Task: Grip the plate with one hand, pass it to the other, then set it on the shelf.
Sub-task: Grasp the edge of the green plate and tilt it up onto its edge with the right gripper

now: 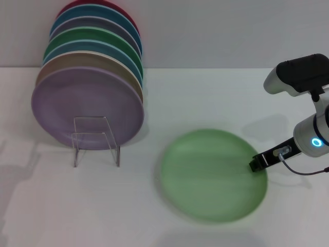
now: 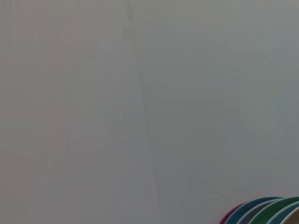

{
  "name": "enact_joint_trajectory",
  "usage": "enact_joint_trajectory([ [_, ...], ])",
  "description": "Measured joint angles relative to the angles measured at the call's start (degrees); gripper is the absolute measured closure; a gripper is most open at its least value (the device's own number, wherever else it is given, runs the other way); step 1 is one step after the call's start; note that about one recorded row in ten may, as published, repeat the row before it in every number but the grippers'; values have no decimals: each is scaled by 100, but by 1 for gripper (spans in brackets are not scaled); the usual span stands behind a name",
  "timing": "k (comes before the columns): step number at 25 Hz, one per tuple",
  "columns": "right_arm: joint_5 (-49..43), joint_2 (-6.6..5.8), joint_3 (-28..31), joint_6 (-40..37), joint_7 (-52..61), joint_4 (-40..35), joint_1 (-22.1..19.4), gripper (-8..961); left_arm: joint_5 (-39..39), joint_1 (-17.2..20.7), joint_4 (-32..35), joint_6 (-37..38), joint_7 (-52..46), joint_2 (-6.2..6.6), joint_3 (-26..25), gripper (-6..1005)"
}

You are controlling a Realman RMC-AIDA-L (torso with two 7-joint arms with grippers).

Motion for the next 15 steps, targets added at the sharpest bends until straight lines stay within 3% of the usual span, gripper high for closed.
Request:
enact_joint_trajectory([
  [8,106,8,-1,-9,-150,219,-128,826,-1,-76,-9,-1,0,-10,34,217],
  [15,790,18,12,-307,-376,1483,-953,895,2,-85,-63,1,-22,-17,43,218],
])
